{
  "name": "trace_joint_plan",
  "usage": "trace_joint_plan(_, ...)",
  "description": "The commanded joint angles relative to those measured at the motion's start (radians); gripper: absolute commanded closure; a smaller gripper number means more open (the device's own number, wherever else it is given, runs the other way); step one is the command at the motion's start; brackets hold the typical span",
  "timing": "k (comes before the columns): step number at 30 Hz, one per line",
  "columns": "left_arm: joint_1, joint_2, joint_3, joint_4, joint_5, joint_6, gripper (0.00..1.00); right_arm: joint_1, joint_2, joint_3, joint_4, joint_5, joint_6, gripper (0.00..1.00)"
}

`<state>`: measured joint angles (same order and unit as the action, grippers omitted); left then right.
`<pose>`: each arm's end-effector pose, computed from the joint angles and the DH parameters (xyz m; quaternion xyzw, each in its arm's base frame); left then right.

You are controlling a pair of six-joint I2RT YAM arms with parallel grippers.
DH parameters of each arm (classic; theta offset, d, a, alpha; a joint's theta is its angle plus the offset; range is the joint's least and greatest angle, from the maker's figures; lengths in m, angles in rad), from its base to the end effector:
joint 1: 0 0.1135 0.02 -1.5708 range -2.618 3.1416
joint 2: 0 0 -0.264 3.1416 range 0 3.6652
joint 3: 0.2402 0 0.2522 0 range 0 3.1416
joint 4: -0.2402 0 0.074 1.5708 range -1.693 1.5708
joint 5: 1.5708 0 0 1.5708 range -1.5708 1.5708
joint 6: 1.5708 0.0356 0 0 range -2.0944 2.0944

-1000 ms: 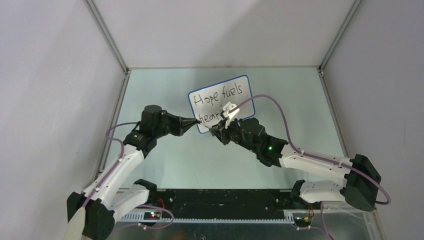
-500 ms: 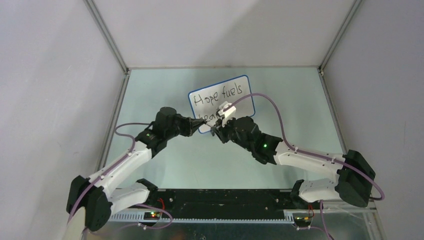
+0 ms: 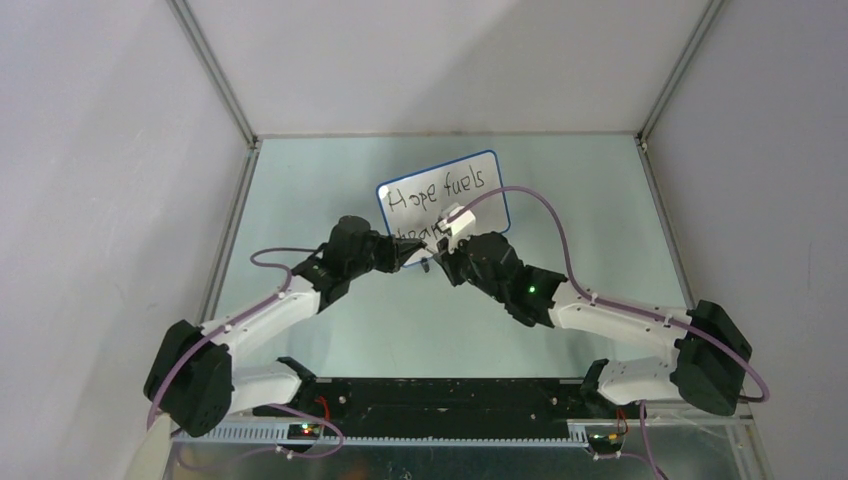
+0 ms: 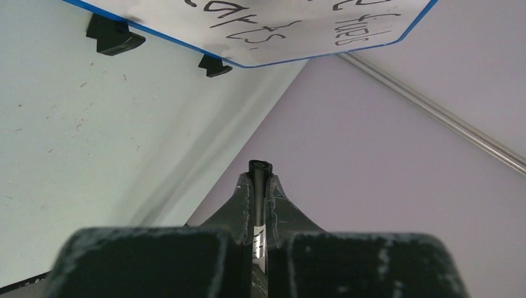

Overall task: Write a sentence on the whiteboard
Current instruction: Insert the whiteboard marker without the cap into the pen cap, then put down the whiteboard marker at the center of the board.

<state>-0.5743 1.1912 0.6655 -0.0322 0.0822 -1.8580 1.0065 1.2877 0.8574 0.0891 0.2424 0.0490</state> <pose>0.2142 -0.1421 0.2297 -0.5071 0.7118 -0.4670 0.1346 0.1656 0.2457 0.2830 -0.3117 0.7519 0.2030 0.5444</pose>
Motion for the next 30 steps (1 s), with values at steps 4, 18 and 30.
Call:
trace_joint_plan(4, -0.057, -0.062, 0.135, -0.065, 0.234, 0.124, 0.64, -0.011, -0.057, 0.027, 0.024, -0.074, 0.018, 1.0)
trace_joint_plan(18, 0.153, -0.187, 0.169, -0.366, 0.21, 0.468, 0.01, -0.317, -0.2, -0.055, -0.182, -0.49, 0.263, 1.0)
trace_joint_plan(30, 0.293, -0.358, 0.204, -0.422, -0.18, 1.045, 0.01, -0.545, -0.045, -0.275, -0.135, -0.95, 0.509, 1.0)
